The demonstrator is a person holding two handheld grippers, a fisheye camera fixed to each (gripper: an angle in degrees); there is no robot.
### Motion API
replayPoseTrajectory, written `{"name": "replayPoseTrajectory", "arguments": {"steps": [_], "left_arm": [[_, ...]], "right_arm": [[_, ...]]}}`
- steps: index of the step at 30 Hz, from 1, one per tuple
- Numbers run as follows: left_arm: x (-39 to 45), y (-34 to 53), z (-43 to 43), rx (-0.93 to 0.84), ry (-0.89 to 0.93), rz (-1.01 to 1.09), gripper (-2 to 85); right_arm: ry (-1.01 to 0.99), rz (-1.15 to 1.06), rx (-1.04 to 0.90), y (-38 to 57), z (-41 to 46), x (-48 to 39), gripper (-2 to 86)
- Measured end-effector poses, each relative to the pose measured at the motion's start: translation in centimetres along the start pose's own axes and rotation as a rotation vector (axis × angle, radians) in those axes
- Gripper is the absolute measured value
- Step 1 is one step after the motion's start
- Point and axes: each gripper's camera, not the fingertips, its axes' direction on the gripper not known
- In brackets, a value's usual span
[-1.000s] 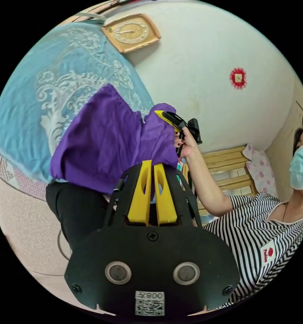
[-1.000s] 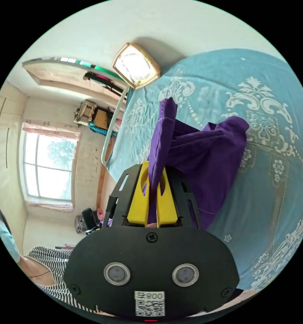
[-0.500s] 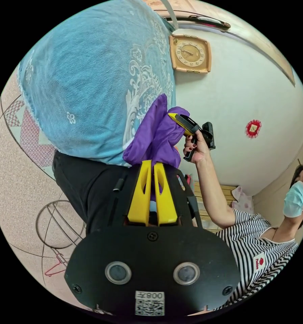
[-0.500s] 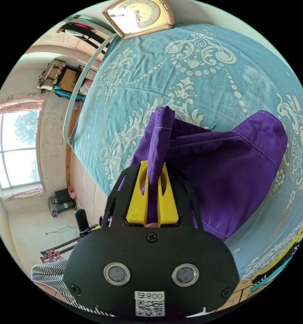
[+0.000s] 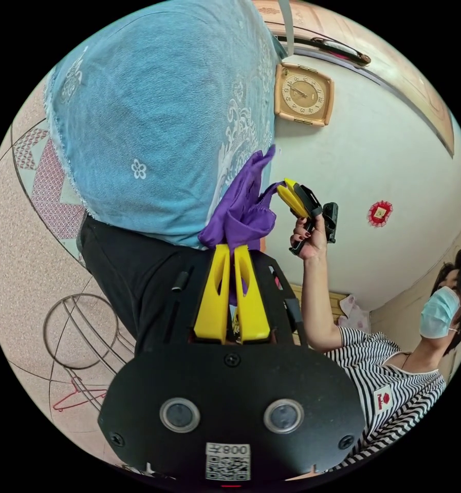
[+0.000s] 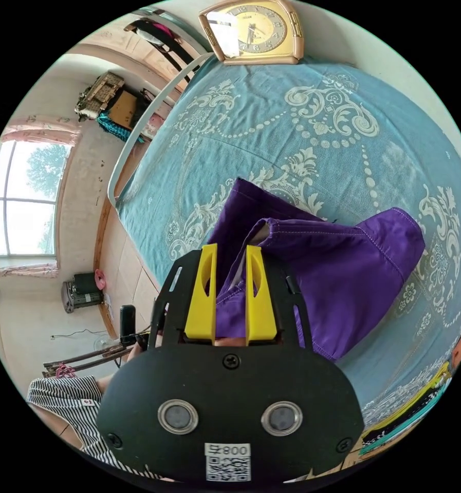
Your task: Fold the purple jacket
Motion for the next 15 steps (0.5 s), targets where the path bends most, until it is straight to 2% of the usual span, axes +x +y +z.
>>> {"name": "replayPoseTrajectory", "arguments": {"steps": [5,11,15], "left_arm": [[1.2,0.5,-1.5,-0.015,-0.025,0.02,1.6],[2.2,1.9,-3.0,-0.017,-0.057,0.041,1.7],[2.8,3.3,-3.6,-0.018,-0.075,0.062,1.3]], "right_arm": [[0.028,-0.046,0.021,0.5,1.0,-1.0,8.9],[0.092,-0.055,-0.098,-1.1,5.7,-0.7,8.6],[0.044,-0.072,-0.064,-0.9,6.3,-1.0,7.3]]}}
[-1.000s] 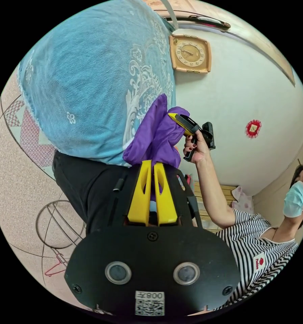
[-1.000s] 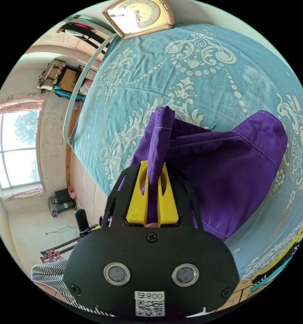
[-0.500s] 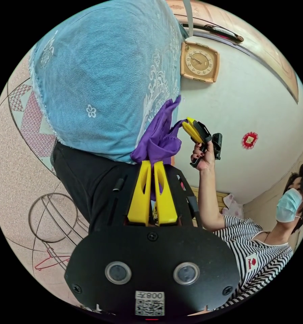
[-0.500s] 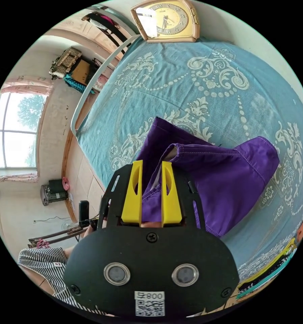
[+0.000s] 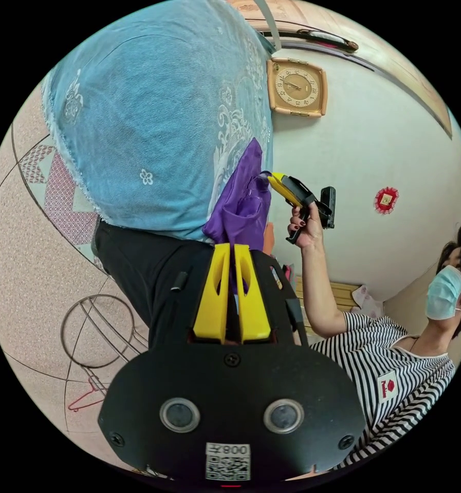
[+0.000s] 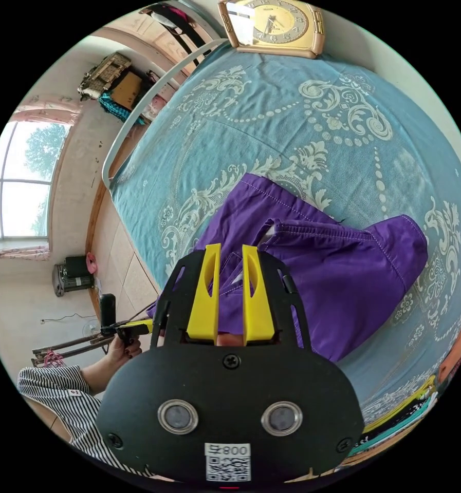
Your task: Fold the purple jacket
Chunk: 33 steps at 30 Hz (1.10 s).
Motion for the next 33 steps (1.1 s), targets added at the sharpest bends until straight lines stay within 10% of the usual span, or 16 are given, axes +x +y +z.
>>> {"name": "replayPoseTrajectory", "arguments": {"steps": [18,33], "left_arm": [[1.8,4.2,6.9,-0.076,-0.302,0.202,0.1],[2.1,12.8,12.9,-0.149,-0.149,0.302,2.8]], "right_arm": [[0.227,0.058,-0.017,0.0,3.1,6.3,0.3],[-0.062,0.061,0.152,15.0,-6.9,12.9,0.4]]}}
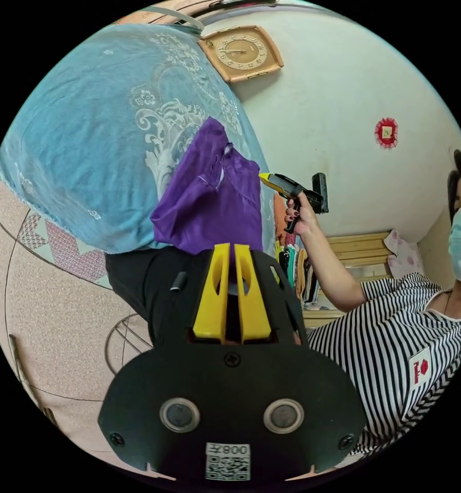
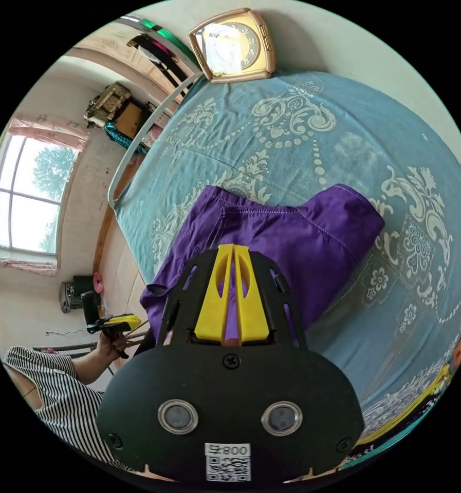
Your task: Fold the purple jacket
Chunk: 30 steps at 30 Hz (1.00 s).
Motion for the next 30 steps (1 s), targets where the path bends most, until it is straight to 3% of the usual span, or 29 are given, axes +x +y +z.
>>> {"name": "replayPoseTrajectory", "arguments": {"steps": [6,9,16,30], "left_arm": [[2.9,3.0,10.5,-0.321,0.061,0.057,6.6],[4.3,3.5,14.7,-0.4,-0.011,0.093,7.9],[6.1,5.9,21.0,-0.387,-0.179,0.157,4.6],[9.7,10.2,22.0,-0.306,-0.19,0.283,1.2]], "right_arm": [[-0.064,0.124,-0.016,13.1,-4.1,4.3,1.6],[-0.145,0.231,-0.005,18.7,-5.3,7.1,3.1],[-0.393,0.353,0.023,26.5,-7.2,12.1,7.6],[-0.706,0.36,0.035,34.8,-10.8,16.4,11.5]]}}
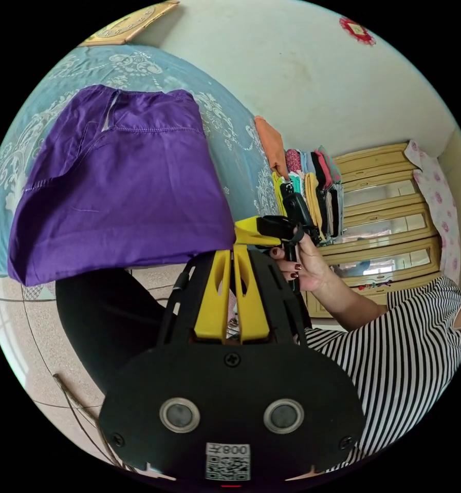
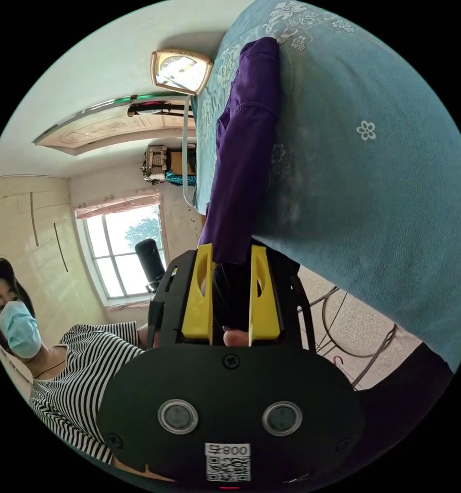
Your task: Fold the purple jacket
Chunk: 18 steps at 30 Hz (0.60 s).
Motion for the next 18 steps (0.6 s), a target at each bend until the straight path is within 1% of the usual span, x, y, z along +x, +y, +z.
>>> {"name": "replayPoseTrajectory", "arguments": {"steps": [3,5,8,14,18], "left_arm": [[0.1,0.3,0.3,-0.001,-0.011,0.004,1.0],[0.2,0.5,0.6,-0.005,0.012,0.012,0.9],[0.0,0.7,0.7,-0.011,-0.007,0.014,0.8],[-1.2,1.1,0.1,-0.011,0.025,-0.006,0.7],[-2.4,1.0,-0.7,-0.006,0.078,-0.034,0.6]], "right_arm": [[-0.051,0.014,0.006,1.0,-1.2,0.6,12.4],[-0.056,0.016,-0.001,1.5,-1.8,0.7,12.7],[-0.07,0.02,-0.018,2.3,-2.5,0.9,12.9],[-0.117,0.068,-0.014,3.0,-3.6,2.4,12.3],[-0.126,0.075,-0.026,3.2,-3.9,2.8,11.6]]}}
